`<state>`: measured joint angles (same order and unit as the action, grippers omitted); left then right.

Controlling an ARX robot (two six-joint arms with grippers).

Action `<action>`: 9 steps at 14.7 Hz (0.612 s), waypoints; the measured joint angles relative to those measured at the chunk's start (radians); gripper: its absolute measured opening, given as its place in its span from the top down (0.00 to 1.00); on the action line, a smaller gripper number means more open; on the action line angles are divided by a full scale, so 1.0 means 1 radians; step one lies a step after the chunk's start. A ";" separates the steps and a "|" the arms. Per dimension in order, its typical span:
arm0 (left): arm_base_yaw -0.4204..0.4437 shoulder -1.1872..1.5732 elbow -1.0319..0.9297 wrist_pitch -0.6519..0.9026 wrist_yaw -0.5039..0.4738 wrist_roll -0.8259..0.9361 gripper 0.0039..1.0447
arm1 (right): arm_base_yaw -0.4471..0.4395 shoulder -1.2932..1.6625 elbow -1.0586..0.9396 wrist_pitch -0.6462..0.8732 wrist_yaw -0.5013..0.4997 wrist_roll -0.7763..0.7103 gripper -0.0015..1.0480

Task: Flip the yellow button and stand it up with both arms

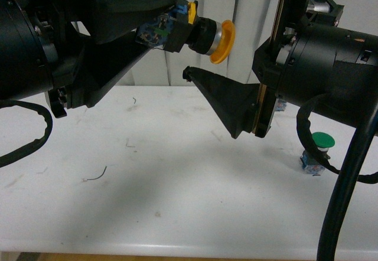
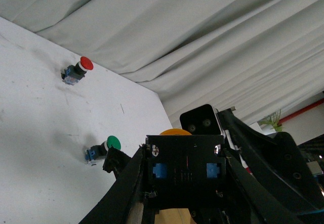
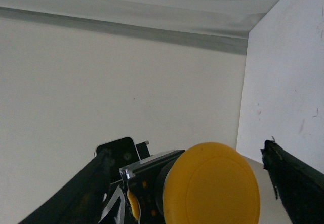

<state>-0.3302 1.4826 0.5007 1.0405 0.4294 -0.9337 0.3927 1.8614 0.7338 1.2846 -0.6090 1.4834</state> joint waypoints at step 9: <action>0.005 -0.005 0.000 0.000 0.010 -0.036 0.66 | 0.000 -0.013 0.008 0.009 0.011 0.024 0.62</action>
<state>-0.3256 1.4780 0.5007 1.0405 0.4389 -0.9695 0.3927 1.8484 0.7418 1.2934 -0.5983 1.5070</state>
